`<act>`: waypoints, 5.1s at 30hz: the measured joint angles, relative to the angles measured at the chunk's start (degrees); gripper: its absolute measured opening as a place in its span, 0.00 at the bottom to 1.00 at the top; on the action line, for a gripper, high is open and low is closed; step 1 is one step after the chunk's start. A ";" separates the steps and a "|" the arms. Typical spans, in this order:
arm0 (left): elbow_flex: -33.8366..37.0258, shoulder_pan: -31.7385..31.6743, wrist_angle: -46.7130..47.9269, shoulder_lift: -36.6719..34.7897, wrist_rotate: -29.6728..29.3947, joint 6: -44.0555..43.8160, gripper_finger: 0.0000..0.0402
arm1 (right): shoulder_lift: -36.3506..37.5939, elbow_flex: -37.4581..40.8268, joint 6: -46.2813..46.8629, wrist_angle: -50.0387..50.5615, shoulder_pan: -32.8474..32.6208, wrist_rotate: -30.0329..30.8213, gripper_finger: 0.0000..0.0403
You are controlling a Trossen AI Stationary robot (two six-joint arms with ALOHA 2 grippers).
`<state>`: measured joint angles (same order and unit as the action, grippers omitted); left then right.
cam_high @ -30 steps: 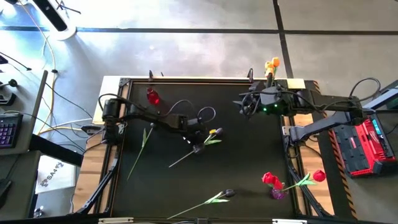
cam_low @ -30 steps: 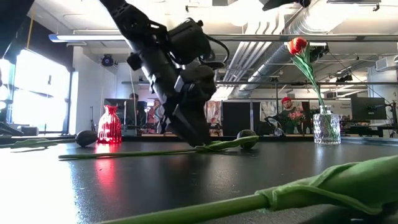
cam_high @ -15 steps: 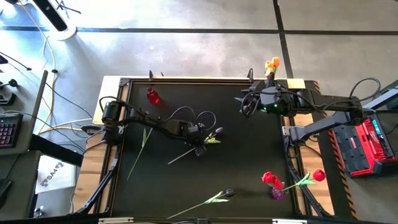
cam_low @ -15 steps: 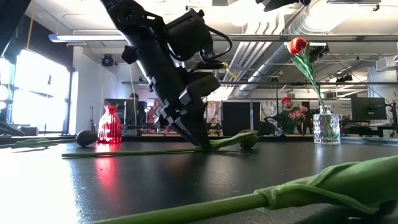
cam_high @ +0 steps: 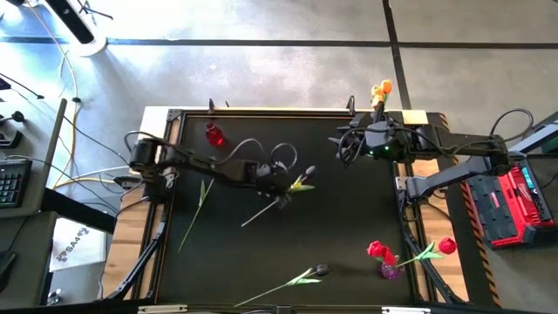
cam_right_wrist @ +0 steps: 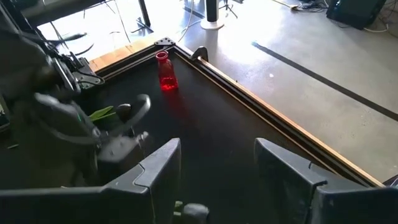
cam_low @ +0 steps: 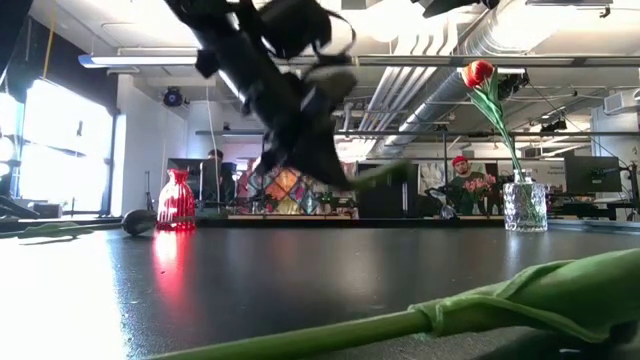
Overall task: Sort flowers into vase by color
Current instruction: Put the top right black tulip into the red vase
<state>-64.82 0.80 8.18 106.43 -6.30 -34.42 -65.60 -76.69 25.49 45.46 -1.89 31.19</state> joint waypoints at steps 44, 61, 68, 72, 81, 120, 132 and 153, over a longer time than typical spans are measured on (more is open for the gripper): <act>13.76 -34.92 -13.63 -31.26 10.04 18.34 0.00 | 0.01 0.02 1.60 -1.13 4.52 1.31 0.48; 18.93 -32.87 -38.92 -34.01 38.40 18.56 0.00 | -11.84 0.02 -5.72 -35.41 13.28 -26.58 0.48; 18.93 -28.47 -39.49 -33.98 44.65 20.89 0.00 | -16.37 0.04 -7.58 -40.95 13.26 -29.82 0.48; 18.93 -26.92 -39.05 -34.00 44.65 21.22 0.00 | -17.43 0.04 -8.52 -44.43 13.02 -34.57 0.48; 18.93 -26.23 -35.14 -33.98 44.24 22.19 0.00 | -18.18 0.04 -9.47 -46.76 13.00 -38.12 0.34; 18.84 -21.69 -36.56 -27.58 31.64 17.27 0.27 | -18.10 0.04 -11.52 -35.40 13.15 -34.72 0.00; 18.84 -22.32 -36.33 -27.77 31.17 20.96 0.01 | -17.89 0.02 -12.58 -33.59 13.15 -33.36 0.09; 27.03 -49.67 -28.24 -49.14 21.85 26.25 0.00 | -9.85 -0.02 -10.52 -22.15 13.17 -17.45 0.36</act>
<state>-37.79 -48.87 -20.06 57.28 15.55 -8.17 -75.45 -76.71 14.97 23.32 11.29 13.74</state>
